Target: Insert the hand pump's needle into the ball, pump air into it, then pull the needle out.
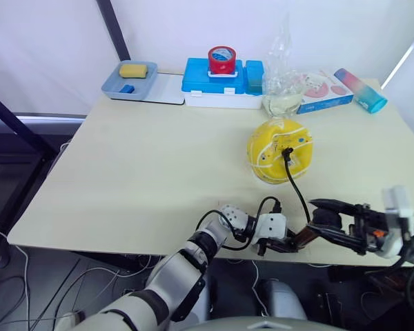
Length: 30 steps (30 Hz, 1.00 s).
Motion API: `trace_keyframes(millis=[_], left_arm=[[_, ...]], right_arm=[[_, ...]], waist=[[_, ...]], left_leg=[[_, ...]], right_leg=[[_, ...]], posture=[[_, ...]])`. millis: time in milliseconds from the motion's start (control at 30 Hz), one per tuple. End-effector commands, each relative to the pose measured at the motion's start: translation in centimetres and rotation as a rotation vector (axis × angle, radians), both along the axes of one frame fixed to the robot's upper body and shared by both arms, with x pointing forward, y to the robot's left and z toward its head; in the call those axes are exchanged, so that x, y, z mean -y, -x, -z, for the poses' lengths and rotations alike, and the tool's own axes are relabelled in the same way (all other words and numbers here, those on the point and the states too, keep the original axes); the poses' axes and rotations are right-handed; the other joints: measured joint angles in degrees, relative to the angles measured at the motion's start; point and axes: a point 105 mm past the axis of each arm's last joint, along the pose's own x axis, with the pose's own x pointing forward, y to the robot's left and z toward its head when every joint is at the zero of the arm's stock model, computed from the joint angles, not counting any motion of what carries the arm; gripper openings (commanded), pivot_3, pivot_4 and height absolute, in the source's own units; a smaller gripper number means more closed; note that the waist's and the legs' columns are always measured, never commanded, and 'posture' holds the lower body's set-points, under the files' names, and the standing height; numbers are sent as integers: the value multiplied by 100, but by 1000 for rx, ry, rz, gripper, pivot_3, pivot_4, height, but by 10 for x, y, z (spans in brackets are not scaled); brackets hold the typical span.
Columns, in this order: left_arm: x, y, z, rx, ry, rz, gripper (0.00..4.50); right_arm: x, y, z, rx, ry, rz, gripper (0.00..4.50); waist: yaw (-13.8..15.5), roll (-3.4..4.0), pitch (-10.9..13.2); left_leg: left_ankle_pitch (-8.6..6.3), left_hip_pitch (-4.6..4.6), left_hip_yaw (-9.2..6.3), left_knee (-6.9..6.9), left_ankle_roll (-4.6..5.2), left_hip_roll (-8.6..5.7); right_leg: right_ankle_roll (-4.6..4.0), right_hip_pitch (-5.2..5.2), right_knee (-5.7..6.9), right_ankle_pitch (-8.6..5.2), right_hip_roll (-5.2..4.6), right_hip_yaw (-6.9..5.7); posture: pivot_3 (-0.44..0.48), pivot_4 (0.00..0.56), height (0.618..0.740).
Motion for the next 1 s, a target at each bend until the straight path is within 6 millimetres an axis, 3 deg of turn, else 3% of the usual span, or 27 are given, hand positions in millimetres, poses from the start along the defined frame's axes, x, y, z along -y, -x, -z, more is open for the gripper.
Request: trace_keyframes(millis=[33, 133, 433, 600, 1000], left_arm=[[-13, 18, 27, -37, -132, 79, 1096], [-13, 18, 27, -39, -130, 77, 1096], [-15, 21, 29, -36, -139, 94, 1096], [-15, 21, 29, -34, -142, 97, 1096], [-14, 19, 29, -33, -141, 82, 1096]], right_arm=[[9, 4, -45, 120, -31, -7, 2041], [17, 8, -71, 108, -69, -8, 2041], [33, 17, -122, 108, -58, 6, 2041], [34, 18, -134, 113, -80, -2, 2041], [7, 7, -35, 16, 34, -7, 2041]], waist=[[1, 1, 1], [1, 2, 1], [3, 2, 1], [6, 10, 7], [0, 4, -2]], left_leg=[[0, 0, 0, 0, 0, 0], [0, 1, -1, 0, 0, 0], [0, -1, 0, -1, 0, 0], [0, -6, 3, 0, 0, 0], [0, 5, -3, 2, 2, 1]], right_leg=[[0, 0, 0, 0, 0, 0], [0, 1, 0, 0, -1, 0], [-1, 1, -3, 0, -9, 0], [-1, -3, -3, 0, -11, 1], [1, 10, -2, 0, 3, -3]], posture=[[0, 150, 739], [0, 150, 739], [0, 150, 739], [0, 150, 739], [0, 150, 739]])
